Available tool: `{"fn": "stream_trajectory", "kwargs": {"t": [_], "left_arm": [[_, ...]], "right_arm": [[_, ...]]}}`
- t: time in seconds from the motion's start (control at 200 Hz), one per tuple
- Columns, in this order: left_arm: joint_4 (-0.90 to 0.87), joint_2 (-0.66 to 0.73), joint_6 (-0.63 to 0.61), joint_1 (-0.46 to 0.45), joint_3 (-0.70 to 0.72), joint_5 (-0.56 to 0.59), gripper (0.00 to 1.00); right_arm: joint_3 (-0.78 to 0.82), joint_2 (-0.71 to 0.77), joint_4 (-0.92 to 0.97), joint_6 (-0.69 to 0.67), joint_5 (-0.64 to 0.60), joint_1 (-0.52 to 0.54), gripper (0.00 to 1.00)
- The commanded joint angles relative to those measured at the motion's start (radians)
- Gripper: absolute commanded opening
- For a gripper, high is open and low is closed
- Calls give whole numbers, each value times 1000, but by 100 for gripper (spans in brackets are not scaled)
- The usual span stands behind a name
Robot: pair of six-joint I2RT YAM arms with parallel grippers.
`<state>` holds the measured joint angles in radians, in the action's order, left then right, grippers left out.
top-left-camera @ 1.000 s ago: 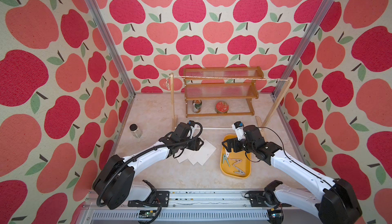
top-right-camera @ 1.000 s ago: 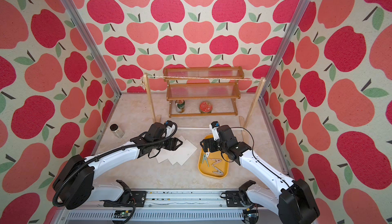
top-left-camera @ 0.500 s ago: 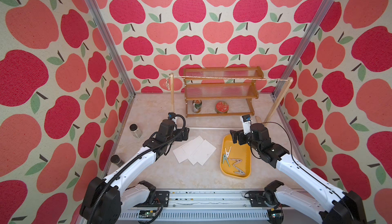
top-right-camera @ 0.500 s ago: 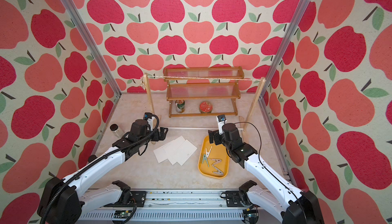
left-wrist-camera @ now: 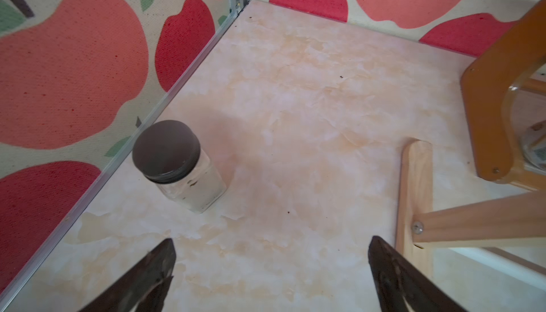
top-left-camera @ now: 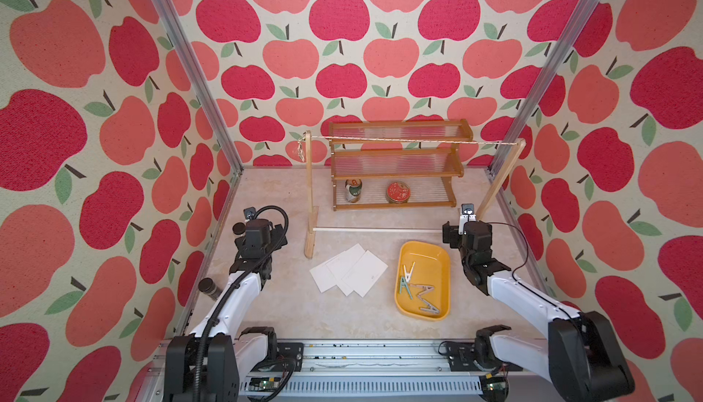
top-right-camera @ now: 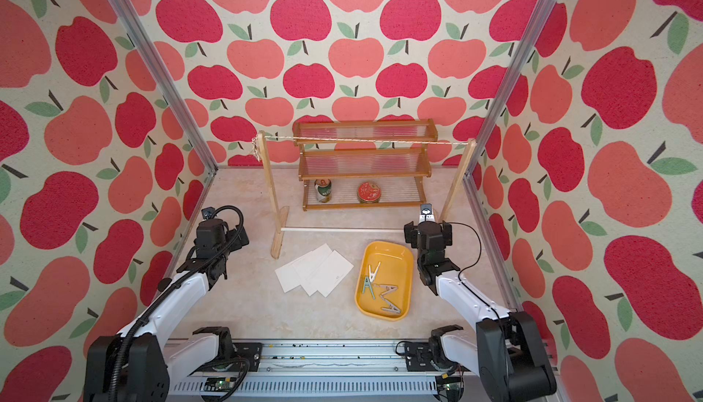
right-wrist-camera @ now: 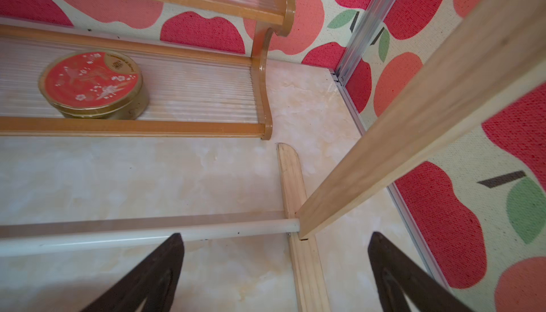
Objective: Remove the postcards from the strings
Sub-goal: Reset both arms
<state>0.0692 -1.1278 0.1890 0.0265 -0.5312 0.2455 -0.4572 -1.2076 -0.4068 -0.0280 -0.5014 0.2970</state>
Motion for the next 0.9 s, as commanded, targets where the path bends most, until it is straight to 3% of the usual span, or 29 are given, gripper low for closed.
{"fn": "stream_trajectory", "kwargs": {"t": [0.0,0.16,0.295,0.405,0.51,0.645,0.895], "left_arm": [[226,-81,-74,45,63,0,99],[459,-247,-82,85,82,-40,99],[584,-319,-69,99,87,-109,99],[632,-384,-131,61,82,-142,99],[792,-450,-174,40,133,-165,99],[757,-441,-159,54,119,-180,99],[761,-444,-164,46,122,-163,99]], "right_arm": [[45,-80,-203,-32,-20,-37,99],[68,-215,-396,-97,51,-67,99],[75,-258,-452,-101,115,-106,99],[129,-311,-585,-63,202,-153,99],[148,-373,-678,-61,293,-179,99],[69,-352,-491,-41,323,-200,99],[68,-344,-477,-25,345,-219,99]]}}
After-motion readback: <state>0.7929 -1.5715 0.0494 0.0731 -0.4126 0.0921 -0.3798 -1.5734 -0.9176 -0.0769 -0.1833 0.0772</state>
